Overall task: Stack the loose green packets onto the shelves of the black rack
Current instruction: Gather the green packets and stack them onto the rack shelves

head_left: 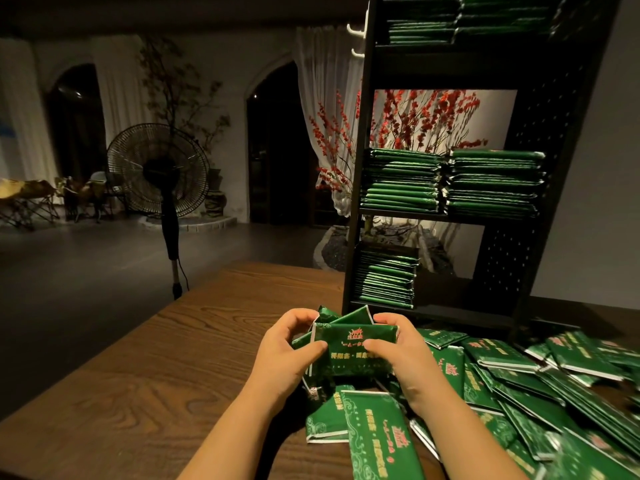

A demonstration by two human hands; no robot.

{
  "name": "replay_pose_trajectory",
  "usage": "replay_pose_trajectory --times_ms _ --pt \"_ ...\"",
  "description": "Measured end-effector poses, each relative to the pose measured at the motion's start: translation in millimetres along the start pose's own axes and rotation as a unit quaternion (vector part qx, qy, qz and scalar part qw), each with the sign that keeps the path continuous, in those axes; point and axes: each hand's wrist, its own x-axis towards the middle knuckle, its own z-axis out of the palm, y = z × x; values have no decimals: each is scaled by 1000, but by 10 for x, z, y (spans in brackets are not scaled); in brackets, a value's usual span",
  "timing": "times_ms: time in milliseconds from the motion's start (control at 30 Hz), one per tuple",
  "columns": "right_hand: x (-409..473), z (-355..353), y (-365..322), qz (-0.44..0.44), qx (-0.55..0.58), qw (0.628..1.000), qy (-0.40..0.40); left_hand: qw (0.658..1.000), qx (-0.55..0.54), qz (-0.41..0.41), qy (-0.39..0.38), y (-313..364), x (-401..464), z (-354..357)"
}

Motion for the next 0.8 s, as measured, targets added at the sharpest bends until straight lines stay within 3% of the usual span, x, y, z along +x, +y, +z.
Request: replay_pose_trajectory --times_ms 233,433,567,800 --pt "-18 36 7 -124 -6 992 -17 999 -14 -9 29 -21 36 -12" --pt "-25 124 66 -130 -46 990 -38 996 -41 -30 75 -41 52 -23" --pt "-32 166 90 -100 -149 982 -60 995 -69 -44 48 -3 31 -8" --pt "-48 182 68 -131 -149 980 -20 999 -13 -35 9 64 -19 18"
